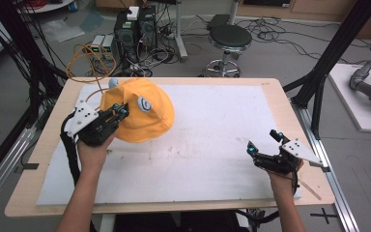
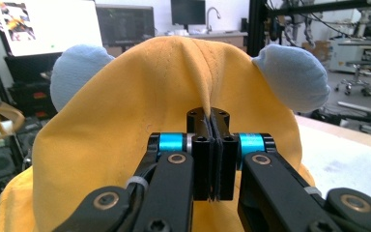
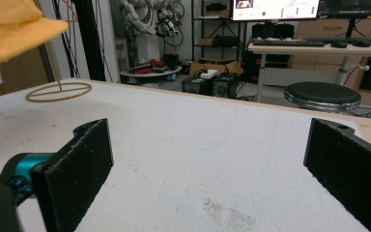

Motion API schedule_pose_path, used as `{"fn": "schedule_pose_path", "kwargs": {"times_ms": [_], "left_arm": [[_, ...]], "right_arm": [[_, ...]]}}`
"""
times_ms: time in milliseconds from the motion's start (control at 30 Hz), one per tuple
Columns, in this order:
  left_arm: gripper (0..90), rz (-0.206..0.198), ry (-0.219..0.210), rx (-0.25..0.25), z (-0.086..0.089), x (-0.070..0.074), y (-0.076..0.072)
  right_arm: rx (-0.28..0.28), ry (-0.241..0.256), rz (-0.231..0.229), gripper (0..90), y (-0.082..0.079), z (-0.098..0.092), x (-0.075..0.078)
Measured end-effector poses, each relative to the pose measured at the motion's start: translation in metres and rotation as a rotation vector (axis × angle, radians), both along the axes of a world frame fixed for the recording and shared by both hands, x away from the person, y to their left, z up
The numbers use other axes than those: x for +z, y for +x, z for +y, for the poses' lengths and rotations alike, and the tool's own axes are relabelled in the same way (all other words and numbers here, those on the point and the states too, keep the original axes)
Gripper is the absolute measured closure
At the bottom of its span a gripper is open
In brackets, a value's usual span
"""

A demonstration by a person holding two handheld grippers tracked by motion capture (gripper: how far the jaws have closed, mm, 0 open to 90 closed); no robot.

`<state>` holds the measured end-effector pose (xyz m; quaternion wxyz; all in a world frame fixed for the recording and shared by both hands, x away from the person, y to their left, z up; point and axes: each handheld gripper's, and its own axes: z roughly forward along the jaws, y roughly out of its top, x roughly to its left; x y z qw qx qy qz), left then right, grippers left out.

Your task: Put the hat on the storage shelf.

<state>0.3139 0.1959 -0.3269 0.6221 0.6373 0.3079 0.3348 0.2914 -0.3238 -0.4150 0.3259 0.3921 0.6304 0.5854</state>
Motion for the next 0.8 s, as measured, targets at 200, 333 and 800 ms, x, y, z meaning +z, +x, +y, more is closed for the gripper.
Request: {"fn": "schedule_pose_path", "kwargs": {"times_ms": [200, 333, 800], "left_arm": [[88.3, -0.037, -0.01, 0.029, 0.008, 0.019, 0.002], [88.3, -0.06, -0.013, 0.054, 0.015, 0.033, 0.003], [88.3, -0.12, -0.035, 0.18, 0.045, 0.08, 0.018]], "right_arm": [[-0.001, 0.0, -0.001, 3.1, 0.0, 0.0, 0.0], [0.0, 0.0, -0.001, 3.1, 0.0, 0.0, 0.0], [-0.001, 0.0, -0.001, 3.1, 0.0, 0.0, 0.0]]}}
